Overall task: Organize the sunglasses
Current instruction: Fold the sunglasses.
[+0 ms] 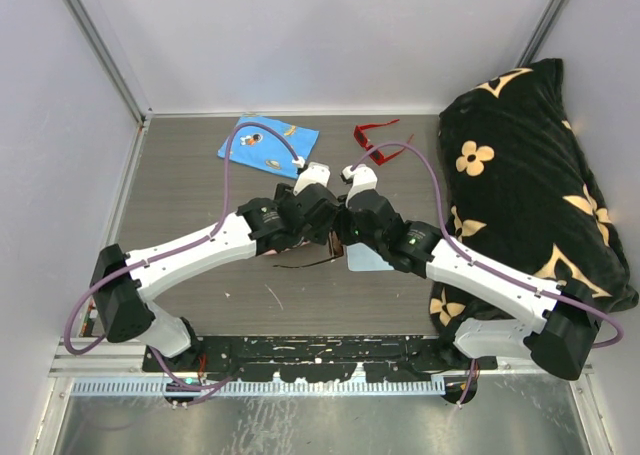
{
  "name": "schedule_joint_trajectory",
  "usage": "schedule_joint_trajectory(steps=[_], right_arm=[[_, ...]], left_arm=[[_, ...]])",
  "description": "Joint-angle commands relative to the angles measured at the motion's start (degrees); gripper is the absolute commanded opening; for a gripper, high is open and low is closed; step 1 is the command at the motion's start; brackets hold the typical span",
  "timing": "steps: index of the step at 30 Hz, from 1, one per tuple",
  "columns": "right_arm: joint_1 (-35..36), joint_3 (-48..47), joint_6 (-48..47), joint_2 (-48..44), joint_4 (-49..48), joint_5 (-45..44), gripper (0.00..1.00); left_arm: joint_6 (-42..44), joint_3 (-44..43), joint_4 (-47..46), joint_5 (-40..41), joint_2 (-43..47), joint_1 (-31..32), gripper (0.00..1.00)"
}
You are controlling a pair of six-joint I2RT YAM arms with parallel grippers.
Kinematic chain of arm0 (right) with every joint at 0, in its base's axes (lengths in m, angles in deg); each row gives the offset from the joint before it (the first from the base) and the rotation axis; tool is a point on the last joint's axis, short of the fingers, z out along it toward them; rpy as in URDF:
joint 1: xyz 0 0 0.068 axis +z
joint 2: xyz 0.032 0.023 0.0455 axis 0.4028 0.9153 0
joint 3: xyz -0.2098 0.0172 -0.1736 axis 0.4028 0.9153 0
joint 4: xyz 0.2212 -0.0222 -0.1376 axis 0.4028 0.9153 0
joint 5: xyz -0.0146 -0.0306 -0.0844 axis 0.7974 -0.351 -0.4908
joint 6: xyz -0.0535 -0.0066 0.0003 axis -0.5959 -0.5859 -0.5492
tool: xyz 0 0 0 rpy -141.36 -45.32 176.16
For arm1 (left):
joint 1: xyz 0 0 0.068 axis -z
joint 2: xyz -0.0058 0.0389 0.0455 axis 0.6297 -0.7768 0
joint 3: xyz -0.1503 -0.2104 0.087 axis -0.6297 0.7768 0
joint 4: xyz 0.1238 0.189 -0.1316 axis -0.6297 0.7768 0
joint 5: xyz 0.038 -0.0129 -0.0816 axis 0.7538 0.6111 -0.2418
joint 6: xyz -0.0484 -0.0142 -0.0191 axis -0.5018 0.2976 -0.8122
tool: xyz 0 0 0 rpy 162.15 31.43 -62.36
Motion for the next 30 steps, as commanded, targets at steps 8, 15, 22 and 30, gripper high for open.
schedule_joint_trajectory(steps=[8, 15, 22, 30], right_arm=[[1.0, -3.74, 1.76, -0.04, -2.95, -1.48, 0.01], [1.09, -2.89, 2.88, -0.4, -2.88, -3.61, 0.0], [0.5, -3.11, 3.51, -0.78, -0.04, -14.13, 0.0], [-4.78, -10.43, 3.73, 3.11, 0.55, -14.22, 0.0]], left_arm=[[-0.2, -2.5, -3.6, -0.52, -0.65, 0.72, 0.78], [-0.05, -2.6, -3.04, 0.99, 0.95, 0.74, 0.8], [2.43, -2.02, -2.96, 3.85, 9.17, 0.68, 0.82], [4.86, 3.73, -4.81, 1.08, 21.27, 0.63, 0.83]])
